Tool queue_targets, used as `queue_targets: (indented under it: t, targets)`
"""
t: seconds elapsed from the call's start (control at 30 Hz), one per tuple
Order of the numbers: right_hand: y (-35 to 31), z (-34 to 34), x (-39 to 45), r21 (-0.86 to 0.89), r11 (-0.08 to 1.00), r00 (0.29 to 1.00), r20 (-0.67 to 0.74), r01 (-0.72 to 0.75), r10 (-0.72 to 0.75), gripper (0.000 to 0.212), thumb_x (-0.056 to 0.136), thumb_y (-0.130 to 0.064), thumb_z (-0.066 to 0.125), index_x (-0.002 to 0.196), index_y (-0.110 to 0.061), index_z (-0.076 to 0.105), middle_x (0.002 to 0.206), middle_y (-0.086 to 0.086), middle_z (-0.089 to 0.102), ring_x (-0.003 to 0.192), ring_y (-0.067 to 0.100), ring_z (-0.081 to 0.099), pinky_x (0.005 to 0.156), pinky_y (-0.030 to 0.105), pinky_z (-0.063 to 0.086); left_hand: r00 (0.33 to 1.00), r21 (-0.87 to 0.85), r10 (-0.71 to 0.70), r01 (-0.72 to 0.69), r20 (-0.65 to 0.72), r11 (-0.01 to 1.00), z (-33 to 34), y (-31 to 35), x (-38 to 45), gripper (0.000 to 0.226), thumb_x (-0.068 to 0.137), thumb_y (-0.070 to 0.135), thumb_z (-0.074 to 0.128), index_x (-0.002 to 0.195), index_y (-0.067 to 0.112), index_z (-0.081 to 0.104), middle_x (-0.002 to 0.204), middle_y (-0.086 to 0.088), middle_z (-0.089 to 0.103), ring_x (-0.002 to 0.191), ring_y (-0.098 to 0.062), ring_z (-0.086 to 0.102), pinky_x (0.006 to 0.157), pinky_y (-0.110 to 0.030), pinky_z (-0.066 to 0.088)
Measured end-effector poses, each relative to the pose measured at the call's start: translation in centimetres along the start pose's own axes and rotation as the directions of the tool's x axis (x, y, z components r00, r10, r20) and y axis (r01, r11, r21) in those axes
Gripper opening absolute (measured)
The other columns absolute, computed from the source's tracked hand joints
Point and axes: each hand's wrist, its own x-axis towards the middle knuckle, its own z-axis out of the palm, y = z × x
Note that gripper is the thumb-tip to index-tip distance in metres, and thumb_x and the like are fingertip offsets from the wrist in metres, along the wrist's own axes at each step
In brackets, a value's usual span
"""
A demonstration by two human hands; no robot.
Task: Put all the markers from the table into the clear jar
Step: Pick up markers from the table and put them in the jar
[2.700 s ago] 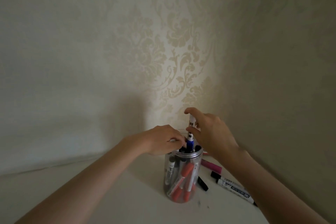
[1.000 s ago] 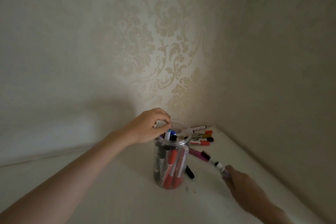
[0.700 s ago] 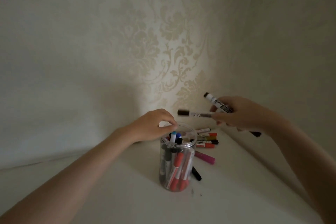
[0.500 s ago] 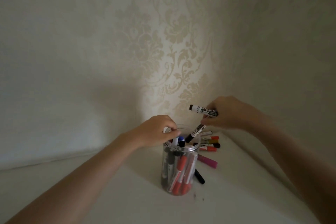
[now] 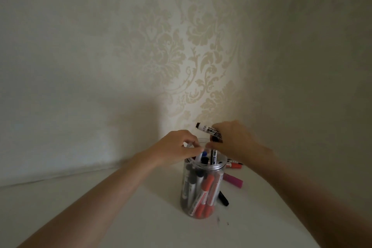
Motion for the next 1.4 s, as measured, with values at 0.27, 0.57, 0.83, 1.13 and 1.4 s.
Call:
queue_targets:
  t: [0.27, 0.57, 0.83, 1.13, 1.4]
  targets:
    - [1.7, 0.0, -0.2, 0.124, 0.991, 0.987, 0.157, -0.045, 0.026, 0.034, 0.094, -0.041, 0.056, 0.068, -0.020, 0.057, 0.058, -0.003, 0.049, 0.049, 0.010, 0.046, 0.048, 0.020, 0.034, 0.999, -0.010, -0.037, 0.037, 0.022, 0.999, -0.3, 0.5, -0.5, 0.022, 0.093, 0.042, 0.060, 0.103, 0.029, 0.074, 0.112, 0.009, 0.065, 0.106, -0.006, 0.059, 0.087, -0.022, 0.045]
    - [1.2, 0.1, 2.3, 0.303, 0.951, 0.996, 0.082, -0.063, 0.039, 0.023, 0.082, -0.035, 0.074, 0.094, -0.016, 0.074, 0.061, -0.006, 0.054, 0.048, 0.006, 0.046, 0.047, 0.018, 0.035, 0.997, -0.033, -0.063, 0.062, -0.034, 0.998, -0.4, 1.9, 0.0, 0.012, 0.086, 0.033, 0.070, 0.097, 0.029, 0.074, 0.114, 0.012, 0.065, 0.111, -0.006, 0.060, 0.096, -0.029, 0.048]
    - [4.2, 1.3, -0.9, 0.367, 0.929, 0.996, 0.059, 0.043, -0.069, 0.031, 0.080, -0.048, 0.071, 0.084, -0.018, 0.071, 0.058, -0.004, 0.057, 0.049, 0.011, 0.048, 0.049, 0.021, 0.035, 0.998, 0.172, 0.005, -0.015, 0.061, 0.985, -0.5, 3.2, -2.2, 0.047, 0.066, 0.068, 0.072, 0.104, 0.044, 0.058, 0.126, 0.014, 0.041, 0.125, -0.010, 0.038, 0.107, -0.037, 0.038]
    - [4.6, 0.0, -2.6, 0.321, 0.947, 0.995, 0.101, -0.030, -0.003, 0.047, 0.075, -0.057, 0.069, 0.080, -0.010, 0.068, 0.069, 0.009, 0.067, 0.055, 0.020, 0.056, 0.052, 0.028, 0.040, 0.978, 0.126, 0.031, -0.058, 0.208, 0.990, -1.0, 6.3, -1.8, 0.015, 0.094, 0.030, 0.061, 0.108, 0.033, 0.067, 0.104, 0.016, 0.071, 0.099, 0.002, 0.063, 0.090, -0.024, 0.046]
    - [3.0, -1.9, -3.7, 0.251, 0.968, 0.991, 0.129, -0.014, -0.019, 0.043, 0.066, -0.051, 0.080, 0.070, -0.011, 0.065, 0.054, -0.003, 0.056, 0.048, 0.012, 0.049, 0.047, 0.025, 0.037, 0.957, 0.386, -0.068, -0.049, 0.283, 0.921, -1.0, 7.5, -1.0, 0.014, 0.090, 0.027, 0.064, 0.093, 0.023, 0.077, 0.077, 0.018, 0.070, 0.081, -0.006, 0.065, 0.077, -0.025, 0.050]
